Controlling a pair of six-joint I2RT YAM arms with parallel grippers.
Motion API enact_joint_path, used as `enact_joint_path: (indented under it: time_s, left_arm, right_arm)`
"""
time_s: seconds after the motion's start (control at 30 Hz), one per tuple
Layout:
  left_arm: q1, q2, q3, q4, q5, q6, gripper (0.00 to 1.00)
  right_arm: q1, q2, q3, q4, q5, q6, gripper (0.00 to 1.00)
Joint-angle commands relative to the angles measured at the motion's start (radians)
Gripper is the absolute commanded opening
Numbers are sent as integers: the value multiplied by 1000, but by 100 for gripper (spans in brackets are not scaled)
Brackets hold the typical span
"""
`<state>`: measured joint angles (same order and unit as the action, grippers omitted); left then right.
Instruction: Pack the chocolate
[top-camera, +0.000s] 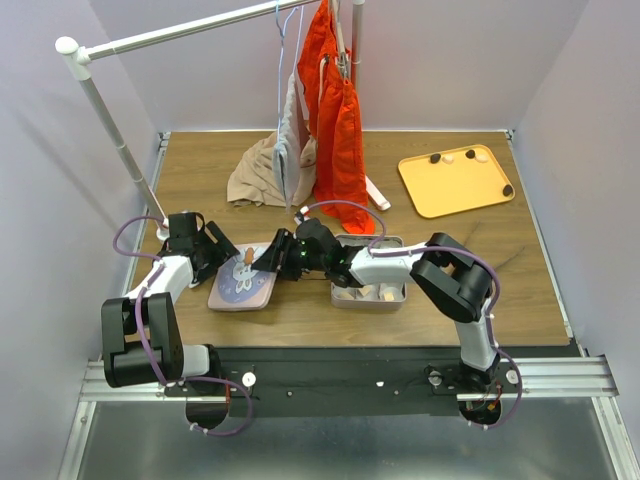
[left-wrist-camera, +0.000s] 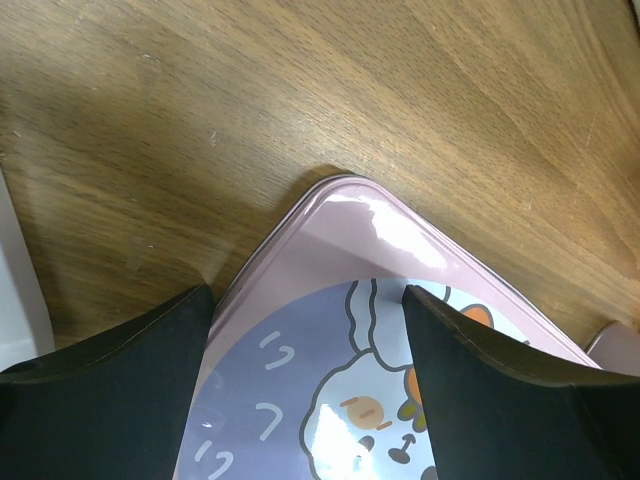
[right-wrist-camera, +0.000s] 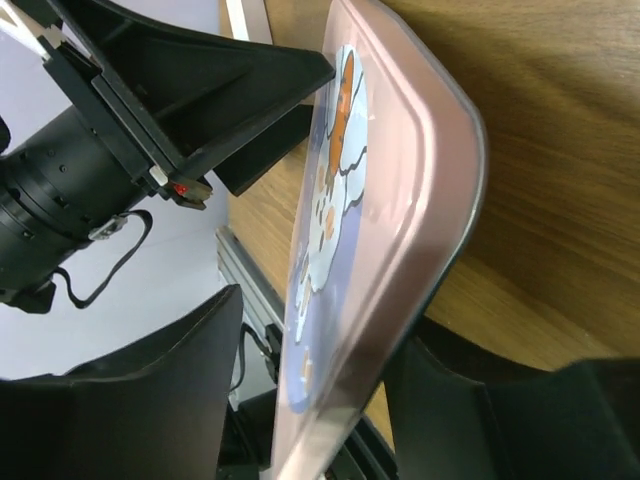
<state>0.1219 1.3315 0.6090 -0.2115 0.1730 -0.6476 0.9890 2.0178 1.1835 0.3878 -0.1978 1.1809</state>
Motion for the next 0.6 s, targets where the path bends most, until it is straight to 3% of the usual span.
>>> enact_joint_path:
  time_s: [0.0, 0.13, 0.23, 0.43, 0.57]
  left_arm:
    - [-10, -12, -23, -32, 45, -6, 86]
    - [-10, -34, -12, -51, 39, -6, 86]
    - [-8, -55, 14, -81, 31, 3, 86]
    - [-7, -107, 113, -164, -9, 61, 86]
    - [-8, -149, 201, -226, -42, 100, 86]
  right_arm:
    - [10, 27, 37, 43, -25, 14, 53]
    - [10, 33, 51, 46, -31, 19, 25]
    - [10, 18, 53, 43, -35, 0, 11]
    - [7, -19, 113, -49, -97, -69, 1]
    - [2, -68, 94, -73, -150, -110, 1]
